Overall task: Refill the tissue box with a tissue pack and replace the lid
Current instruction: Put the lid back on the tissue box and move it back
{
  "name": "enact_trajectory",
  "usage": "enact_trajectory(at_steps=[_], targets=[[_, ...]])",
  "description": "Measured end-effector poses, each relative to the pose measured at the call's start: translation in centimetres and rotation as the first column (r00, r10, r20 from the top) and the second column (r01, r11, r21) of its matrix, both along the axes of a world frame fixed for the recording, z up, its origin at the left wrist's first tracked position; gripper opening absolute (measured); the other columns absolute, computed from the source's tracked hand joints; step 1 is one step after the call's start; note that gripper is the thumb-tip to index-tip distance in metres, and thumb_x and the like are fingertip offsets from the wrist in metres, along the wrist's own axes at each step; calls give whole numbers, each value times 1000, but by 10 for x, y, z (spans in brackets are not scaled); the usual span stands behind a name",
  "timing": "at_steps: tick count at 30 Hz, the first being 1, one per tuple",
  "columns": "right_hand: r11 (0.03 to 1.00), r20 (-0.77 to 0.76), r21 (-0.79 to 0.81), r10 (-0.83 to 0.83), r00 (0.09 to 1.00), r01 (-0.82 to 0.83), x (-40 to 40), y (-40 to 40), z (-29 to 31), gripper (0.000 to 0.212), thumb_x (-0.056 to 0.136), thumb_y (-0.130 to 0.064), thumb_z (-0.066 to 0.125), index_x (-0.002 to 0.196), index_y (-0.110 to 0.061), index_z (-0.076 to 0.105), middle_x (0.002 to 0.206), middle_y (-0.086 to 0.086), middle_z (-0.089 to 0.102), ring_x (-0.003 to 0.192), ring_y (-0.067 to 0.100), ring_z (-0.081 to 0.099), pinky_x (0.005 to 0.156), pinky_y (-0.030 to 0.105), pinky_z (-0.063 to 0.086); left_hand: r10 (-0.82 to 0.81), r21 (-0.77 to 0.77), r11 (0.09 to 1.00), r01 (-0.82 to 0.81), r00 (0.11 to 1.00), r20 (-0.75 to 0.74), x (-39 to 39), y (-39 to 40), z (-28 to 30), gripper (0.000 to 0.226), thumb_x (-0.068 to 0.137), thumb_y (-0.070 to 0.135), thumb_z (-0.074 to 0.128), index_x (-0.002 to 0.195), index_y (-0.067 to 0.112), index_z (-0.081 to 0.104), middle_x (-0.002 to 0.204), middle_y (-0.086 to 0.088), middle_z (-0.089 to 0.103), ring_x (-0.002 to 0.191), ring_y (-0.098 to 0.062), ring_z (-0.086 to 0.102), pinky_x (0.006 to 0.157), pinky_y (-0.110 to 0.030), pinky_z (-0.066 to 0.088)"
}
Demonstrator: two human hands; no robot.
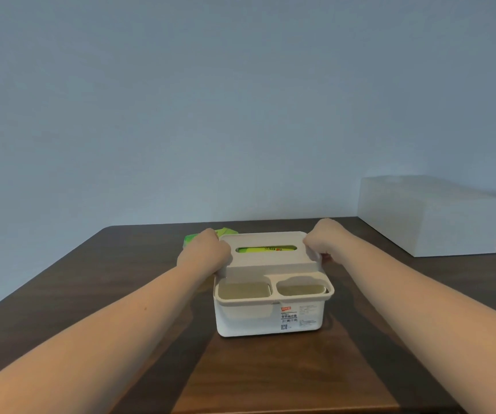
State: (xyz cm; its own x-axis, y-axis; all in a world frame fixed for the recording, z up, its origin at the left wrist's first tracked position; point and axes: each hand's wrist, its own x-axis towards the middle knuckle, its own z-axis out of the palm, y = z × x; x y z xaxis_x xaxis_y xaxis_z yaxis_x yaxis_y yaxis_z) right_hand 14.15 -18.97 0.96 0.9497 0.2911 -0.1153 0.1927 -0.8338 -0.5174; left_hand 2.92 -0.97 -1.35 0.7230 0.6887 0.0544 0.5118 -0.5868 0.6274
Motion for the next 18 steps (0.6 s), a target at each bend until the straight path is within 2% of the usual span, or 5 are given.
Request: enact_trajectory(at_steps=[3,6,10,15,18], targets=[[1000,-22,-24,18,1000,-18,-1,3,0,9,85,1,54,78,0,60,69,13,49,68,28,51,65,31,41,3,-6,1000,-3,1000,-9,0,2,-2,36,72,6,43,106,9,55,92,-16,72,97,-33,64,81,-38,51],[998,-34,-49,32,999,-34,-2,5,1,11,84,3,54,87,-1,64,72,14,54,58,25,49,58,28,41,12,1,1000,-12,1000,-19,0,2,-3,35,72,6,44,104,10,57,93,-14,71,97,-33,65,81,-38,51],[996,-101,-80,29,994,-38,-3,9,0,10,85,3,51,84,0,62,95,18,66,74,30,56,68,31,44,14,-11,1000,-15,999,-36,0,4,-6,33,70,6,44,95,10,64,83,-15,75,88,-30,70,85,-39,56],[995,-101,-99,-12,995,2,0,11,-4,19,86,0,51,67,-1,52,73,14,56,64,28,55,58,30,43,1,0,1000,-1,999,-52,3,6,-6,20,70,1,46,80,6,62,78,-18,72,82,-31,66,68,-32,48],[991,-66,-133,-26,997,17,0,14,-6,23,86,-2,51,63,-3,50,67,11,53,57,25,50,56,29,39,-24,34,999,26,997,-67,8,9,-7,11,69,-3,47,66,4,54,70,-19,64,78,-34,64,65,-33,47]])
